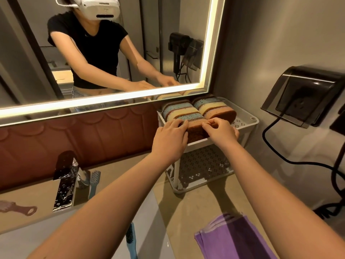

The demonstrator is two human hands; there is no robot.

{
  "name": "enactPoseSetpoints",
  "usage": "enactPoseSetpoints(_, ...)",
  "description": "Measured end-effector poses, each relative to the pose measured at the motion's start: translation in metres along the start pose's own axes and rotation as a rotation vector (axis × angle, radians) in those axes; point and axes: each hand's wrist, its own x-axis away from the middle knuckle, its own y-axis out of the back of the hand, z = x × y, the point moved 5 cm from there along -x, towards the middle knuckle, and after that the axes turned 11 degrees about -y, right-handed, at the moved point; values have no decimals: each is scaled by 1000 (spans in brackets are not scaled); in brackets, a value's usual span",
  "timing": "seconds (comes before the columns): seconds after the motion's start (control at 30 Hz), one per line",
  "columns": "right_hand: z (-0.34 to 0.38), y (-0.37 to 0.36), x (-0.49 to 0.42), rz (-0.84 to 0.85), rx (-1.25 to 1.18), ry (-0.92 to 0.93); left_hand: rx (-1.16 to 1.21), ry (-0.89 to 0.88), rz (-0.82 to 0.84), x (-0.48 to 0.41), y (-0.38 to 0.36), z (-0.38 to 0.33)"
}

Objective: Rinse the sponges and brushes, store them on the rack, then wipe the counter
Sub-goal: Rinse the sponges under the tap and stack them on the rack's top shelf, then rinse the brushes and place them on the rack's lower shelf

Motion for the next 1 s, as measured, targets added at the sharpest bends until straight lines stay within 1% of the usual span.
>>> enactPoseSetpoints(0.07, 2, 4, 5, -52, 16, 8, 4, 47, 82, 4, 0, 2)
enactPoseSetpoints(0.13, 5, 10, 11, -164, 38, 56, 97, 111, 202, 3, -2, 3)
enactPoseSetpoints(0.17, 9, 13, 17, -208, 38, 96, 151, 136, 235, 3, 1, 3)
enactPoseSetpoints(0.23, 17, 16, 31, -236, 19, 170, 225, 154, 206, 3, 15, 2)
enactPoseSetpoints(0.3, 27, 18, 46, -226, 5, 236, 270, 127, 162, 11, 31, 0)
enactPoseSetpoints(0.37, 34, 18, 60, -160, -58, 285, 302, 66, 219, 26, 42, -3)
enactPoseSetpoints(0.43, 43, 15, 80, -50, -167, 332, 306, 27, 309, 49, 50, -2)
enactPoseSetpoints(0.5, 50, 9, 104, 34, -214, 361, 312, 35, 366, 75, 58, 5)
enactPoseSetpoints(0.57, 54, -3, 128, 120, -231, 373, 330, 69, 380, 103, 67, 15)
enactPoseSetpoints(0.67, 56, -29, 162, 240, -197, 379, 398, 142, 410, 152, 77, 28)
enactPoseSetpoints(0.83, 55, -75, 218, 449, -131, 397, 445, 257, 524, 231, 76, 42)
enactPoseSetpoints(0.9, 48, -91, 234, 493, -96, 390, 439, 296, 525, 253, 76, 45)
enactPoseSetpoints(1.0, 27, -128, 268, 586, 12, 386, 468, 404, 518, 302, 67, 51)
